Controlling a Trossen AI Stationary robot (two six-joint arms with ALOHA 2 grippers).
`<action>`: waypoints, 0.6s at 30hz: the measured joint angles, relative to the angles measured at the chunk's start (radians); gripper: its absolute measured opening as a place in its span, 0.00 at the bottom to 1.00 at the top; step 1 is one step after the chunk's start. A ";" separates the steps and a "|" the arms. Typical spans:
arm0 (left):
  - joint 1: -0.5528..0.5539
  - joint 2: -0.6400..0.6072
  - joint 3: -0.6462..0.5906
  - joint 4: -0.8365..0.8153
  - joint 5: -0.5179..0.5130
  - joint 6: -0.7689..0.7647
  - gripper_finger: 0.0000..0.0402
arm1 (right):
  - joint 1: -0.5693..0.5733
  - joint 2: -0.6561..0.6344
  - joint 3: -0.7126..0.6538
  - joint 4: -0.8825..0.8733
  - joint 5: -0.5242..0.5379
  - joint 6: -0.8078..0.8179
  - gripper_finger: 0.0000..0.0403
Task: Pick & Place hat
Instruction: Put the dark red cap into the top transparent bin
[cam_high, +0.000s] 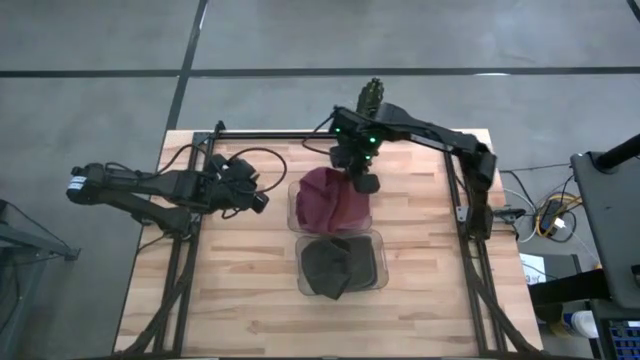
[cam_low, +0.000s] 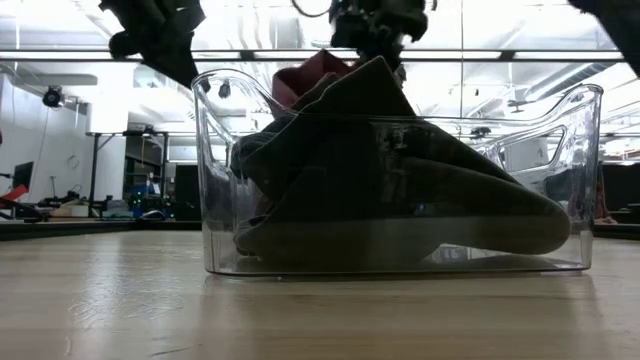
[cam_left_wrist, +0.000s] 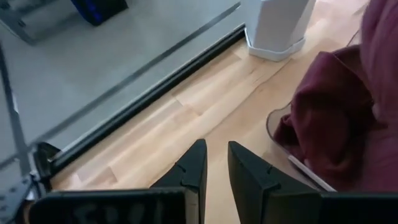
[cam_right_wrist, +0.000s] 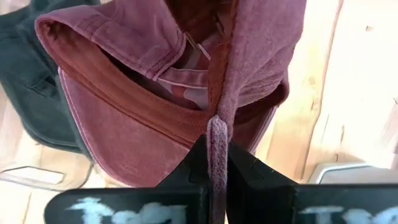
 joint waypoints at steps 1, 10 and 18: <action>0.000 0.000 0.000 0.001 -0.011 0.006 0.14 | 0.000 0.020 0.023 -0.009 0.000 -0.006 0.02; -0.001 -0.046 -0.002 0.026 -0.093 0.047 0.14 | 0.000 0.192 0.143 -0.107 0.003 -0.047 0.03; 0.000 -0.166 -0.104 0.306 -0.087 0.241 0.14 | -0.003 0.235 0.149 -0.062 0.013 -0.047 0.03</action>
